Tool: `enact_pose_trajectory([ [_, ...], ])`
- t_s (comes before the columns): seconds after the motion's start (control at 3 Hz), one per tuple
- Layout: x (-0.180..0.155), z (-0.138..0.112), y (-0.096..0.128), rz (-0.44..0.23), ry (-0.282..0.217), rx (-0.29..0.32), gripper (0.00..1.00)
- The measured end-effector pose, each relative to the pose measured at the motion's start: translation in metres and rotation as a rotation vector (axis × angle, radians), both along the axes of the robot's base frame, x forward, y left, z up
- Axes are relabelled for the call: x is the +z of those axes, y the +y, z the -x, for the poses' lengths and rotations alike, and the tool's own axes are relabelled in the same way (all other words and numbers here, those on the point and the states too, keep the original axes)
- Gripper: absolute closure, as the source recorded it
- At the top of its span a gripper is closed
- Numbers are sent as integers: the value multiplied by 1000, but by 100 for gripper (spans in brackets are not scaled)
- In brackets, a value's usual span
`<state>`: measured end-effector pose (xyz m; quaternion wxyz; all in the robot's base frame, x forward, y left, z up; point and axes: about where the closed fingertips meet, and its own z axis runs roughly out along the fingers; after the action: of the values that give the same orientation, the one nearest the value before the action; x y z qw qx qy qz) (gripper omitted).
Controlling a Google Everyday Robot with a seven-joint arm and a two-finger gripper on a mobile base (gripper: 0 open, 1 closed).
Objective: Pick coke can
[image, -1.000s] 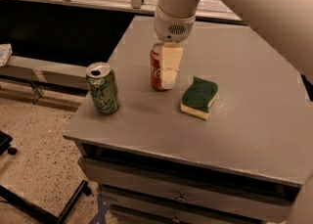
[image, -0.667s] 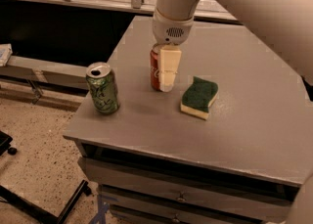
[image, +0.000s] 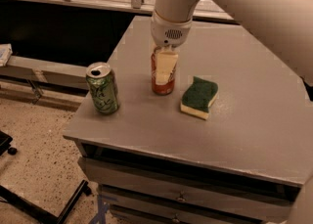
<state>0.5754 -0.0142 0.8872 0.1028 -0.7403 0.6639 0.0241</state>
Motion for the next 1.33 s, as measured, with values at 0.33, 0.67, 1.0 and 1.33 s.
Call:
enact_pose_trajectory([
  [0.33, 1, 0, 0, -2, -2, 3, 65],
  [0.67, 10, 4, 1, -15, -22, 21, 88],
  [1.0, 31, 16, -5, -44, -56, 32, 100],
  [1.33, 56, 35, -20, -74, -99, 35, 100],
])
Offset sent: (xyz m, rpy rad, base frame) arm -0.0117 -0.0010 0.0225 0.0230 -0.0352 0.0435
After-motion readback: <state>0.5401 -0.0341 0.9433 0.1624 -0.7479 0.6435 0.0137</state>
